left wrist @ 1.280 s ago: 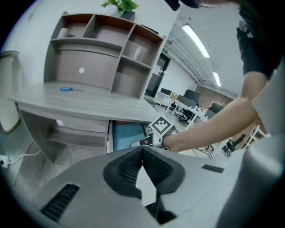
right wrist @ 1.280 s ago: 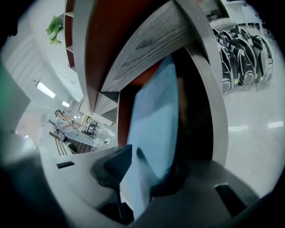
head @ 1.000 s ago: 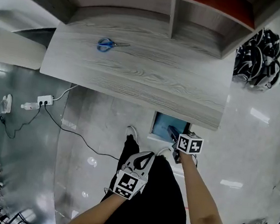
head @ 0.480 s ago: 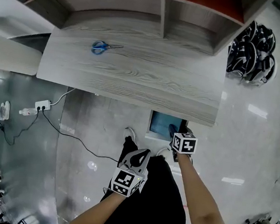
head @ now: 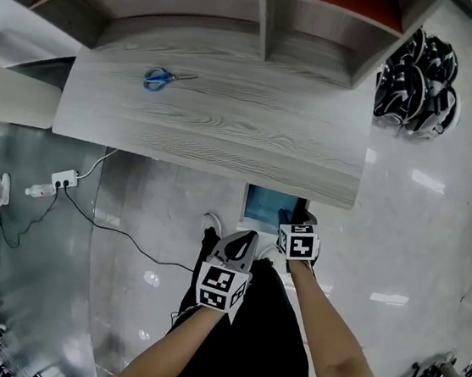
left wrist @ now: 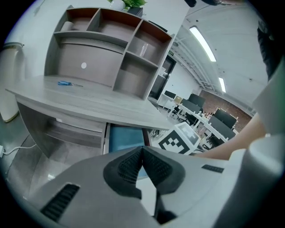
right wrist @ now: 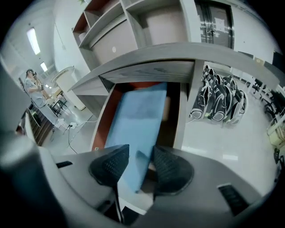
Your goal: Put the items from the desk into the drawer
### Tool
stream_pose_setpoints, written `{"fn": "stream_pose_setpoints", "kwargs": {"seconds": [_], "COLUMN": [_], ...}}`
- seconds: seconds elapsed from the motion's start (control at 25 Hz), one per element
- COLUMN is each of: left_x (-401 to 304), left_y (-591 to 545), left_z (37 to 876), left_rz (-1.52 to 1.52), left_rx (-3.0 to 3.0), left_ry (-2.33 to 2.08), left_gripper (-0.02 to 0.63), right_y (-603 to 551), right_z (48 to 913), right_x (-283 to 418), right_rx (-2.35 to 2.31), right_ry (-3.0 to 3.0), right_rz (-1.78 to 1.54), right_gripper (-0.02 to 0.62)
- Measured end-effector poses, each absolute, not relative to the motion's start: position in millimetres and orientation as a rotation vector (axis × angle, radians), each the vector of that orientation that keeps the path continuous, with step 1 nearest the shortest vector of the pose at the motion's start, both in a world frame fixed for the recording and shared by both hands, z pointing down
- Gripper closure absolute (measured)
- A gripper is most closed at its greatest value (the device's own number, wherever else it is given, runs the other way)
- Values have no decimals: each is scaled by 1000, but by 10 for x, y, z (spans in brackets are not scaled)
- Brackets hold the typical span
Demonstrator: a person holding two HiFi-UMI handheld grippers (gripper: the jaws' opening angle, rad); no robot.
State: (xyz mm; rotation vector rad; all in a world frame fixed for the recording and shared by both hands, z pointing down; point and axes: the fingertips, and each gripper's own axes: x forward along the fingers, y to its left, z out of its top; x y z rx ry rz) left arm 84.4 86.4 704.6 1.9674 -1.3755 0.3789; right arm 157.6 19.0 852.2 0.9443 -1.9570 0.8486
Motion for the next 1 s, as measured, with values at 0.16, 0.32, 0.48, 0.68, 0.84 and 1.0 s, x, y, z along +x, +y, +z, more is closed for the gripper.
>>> {"fn": "stream_pose_setpoints", "kwargs": {"seconds": [0.16,0.32,0.48,0.68,0.84,1.0], "left_x": [978,1080,1103,1130,1112,1023], "left_y": [829,851,845,873,944,1027], "left_z": [6995,6959,6880,6685,6433,6193], "left_rz": [395,422,430,407,397,383], "left_rx": [2016,2065,2096,2108,2117,2092], "left_ry": [-1334,-1276,-1274,-1288,-1323,-1361], "left_gripper": [592,592,592,592,592,593], "right_y": [269,334,402,522,656,699], "right_z": [8466,8340,8069,7502,7005,6490], "right_x": [1668,1692,1686,1570,1528,1566], "right_rx": [967,976,995,998,1008,1061], "right_ry": [-1947,-1981,-2034,-2131,-2203,-2274], "right_rz": [834,842,859,849,848,827], "right_gripper": [410,410,410,410,411,413]}}
